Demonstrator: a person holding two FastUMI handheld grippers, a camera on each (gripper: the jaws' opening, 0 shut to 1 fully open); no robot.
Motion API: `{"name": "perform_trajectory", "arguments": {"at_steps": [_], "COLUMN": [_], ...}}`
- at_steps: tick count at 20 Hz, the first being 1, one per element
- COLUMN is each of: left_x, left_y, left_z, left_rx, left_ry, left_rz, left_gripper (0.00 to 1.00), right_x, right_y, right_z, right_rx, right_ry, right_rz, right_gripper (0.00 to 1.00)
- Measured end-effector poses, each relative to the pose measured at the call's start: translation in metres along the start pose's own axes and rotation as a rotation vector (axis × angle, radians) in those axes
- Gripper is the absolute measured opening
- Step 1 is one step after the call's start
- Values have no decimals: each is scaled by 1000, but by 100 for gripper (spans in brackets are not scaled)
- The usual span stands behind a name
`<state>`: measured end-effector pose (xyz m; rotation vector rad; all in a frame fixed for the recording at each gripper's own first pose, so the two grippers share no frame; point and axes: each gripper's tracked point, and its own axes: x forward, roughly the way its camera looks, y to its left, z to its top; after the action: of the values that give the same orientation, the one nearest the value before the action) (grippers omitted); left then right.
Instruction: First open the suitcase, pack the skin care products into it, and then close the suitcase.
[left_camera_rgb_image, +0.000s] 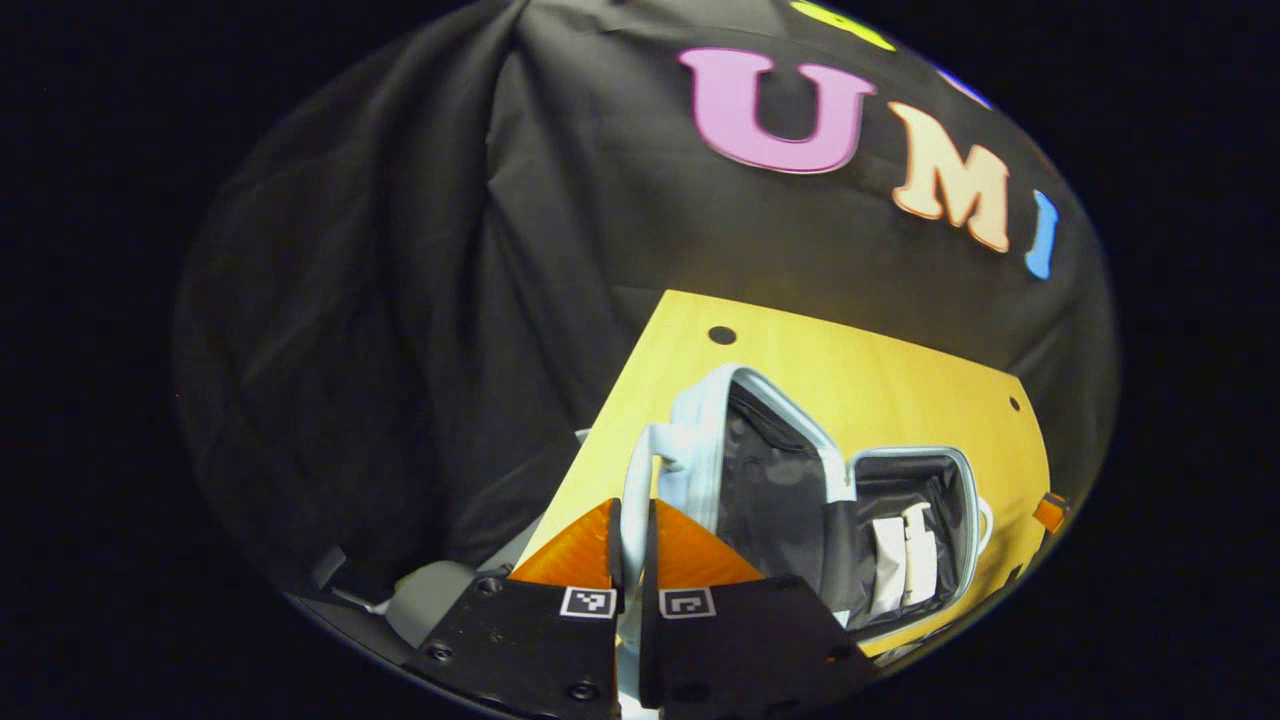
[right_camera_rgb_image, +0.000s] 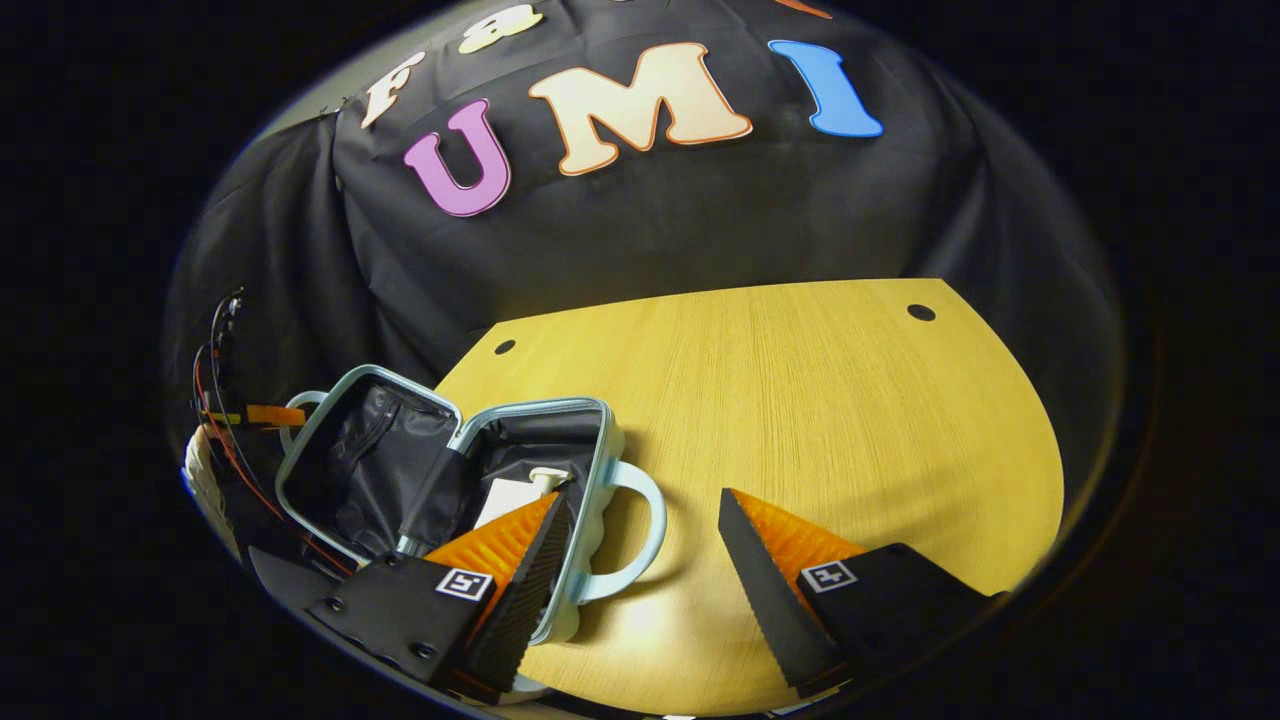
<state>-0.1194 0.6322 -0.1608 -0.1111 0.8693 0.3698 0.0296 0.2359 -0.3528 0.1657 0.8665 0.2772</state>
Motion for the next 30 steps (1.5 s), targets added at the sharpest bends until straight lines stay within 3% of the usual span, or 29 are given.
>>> {"name": "perform_trajectory", "arguments": {"at_steps": [1, 3, 4, 8, 10, 11, 12, 15, 16, 21, 22, 23, 26, 30], "left_x": [-7, -5, -9, -23, -39, -49, -53, -69, -70, -66, -64, -62, -56, -32], "left_y": [-11, -23, -30, -57, -84, -101, -120, -176, -193, -292, -310, -330, -382, -430], "left_z": [2, 24, 30, 45, 58, 66, 70, 70, 73, 71, 67, 60, 31, -13], "left_rx": [39, 67, 69, 17, -15, -19, -27, -20, -4, 2, 9, 18, 32, 63], "left_ry": [-6, -39, -56, -100, -137, -166, -184, -194, -187, -167, -158, -143, -78, 7], "left_rz": [0, 6, 9, 4, -53, -77, -110, -199, -223, -404, -439, -471, -573, -637], "left_gripper": [1, 1, 1, 1, 1, 1, 1, 1, 1, 2, 1, 2, 2, 2], "right_x": [-2, -5, -8, -26, -38, -42, -47, -59, -65, -85, -90, -93, -107, -127], "right_y": [-4, -12, -17, -43, -58, -67, -74, -95, -102, -139, -147, -154, -172, -192], "right_z": [1, 3, 2, -8, -16, -20, -24, -27, -25, -18, -15, -12, -10, -11], "right_rx": [6, 20, 25, 43, 33, 26, 23, 40, 54, 108, 121, 132, 155, 163], "right_ry": [-3, -9, -13, -9, -5, 1, 9, 9, -1, -47, -57, -67, -89, -107], "right_rz": [4, 14, 18, 30, 35, 35, 38, 35, 29, -22, -37, -50, -93, -143], "right_gripper": [96, 91, 95, 96, 96, 91, 96, 96, 91, 96, 91, 96, 96, 96]}}
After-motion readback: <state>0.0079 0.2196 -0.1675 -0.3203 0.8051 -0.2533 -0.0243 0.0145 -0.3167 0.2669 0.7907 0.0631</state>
